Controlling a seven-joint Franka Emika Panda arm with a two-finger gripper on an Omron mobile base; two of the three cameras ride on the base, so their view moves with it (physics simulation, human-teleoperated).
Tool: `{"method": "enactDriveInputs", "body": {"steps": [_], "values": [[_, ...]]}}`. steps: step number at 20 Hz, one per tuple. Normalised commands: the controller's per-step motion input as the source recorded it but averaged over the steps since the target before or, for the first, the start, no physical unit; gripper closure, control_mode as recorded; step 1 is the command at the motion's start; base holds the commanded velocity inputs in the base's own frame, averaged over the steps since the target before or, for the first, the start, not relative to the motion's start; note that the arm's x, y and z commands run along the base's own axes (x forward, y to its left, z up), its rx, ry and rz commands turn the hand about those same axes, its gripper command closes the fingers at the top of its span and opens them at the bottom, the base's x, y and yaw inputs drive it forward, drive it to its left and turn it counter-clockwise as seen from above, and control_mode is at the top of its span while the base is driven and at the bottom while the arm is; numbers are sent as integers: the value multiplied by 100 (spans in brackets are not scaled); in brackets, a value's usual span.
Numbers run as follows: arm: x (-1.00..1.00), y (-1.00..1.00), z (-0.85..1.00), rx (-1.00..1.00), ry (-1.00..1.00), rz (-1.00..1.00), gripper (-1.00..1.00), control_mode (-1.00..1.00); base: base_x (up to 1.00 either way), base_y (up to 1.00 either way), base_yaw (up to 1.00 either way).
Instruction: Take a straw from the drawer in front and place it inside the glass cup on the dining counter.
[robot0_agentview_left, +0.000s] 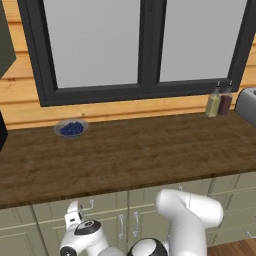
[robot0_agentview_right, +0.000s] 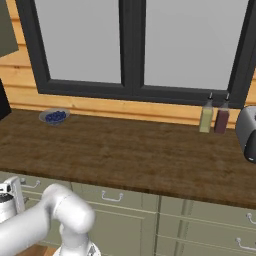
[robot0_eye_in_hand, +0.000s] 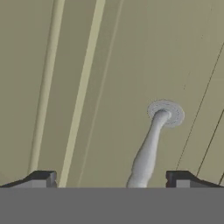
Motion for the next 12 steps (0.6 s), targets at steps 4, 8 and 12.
{"method": "enactDriveInputs", "body": {"steps": [4,8,12], "values": [[21,2,-25,0,-7,1,-100,-100,0,0,0],[30,0,-9,0,-6,2,-100,-100,0,0,0],[37,0,-1,0,-5,4,-100,-100,0,0,0]]}}
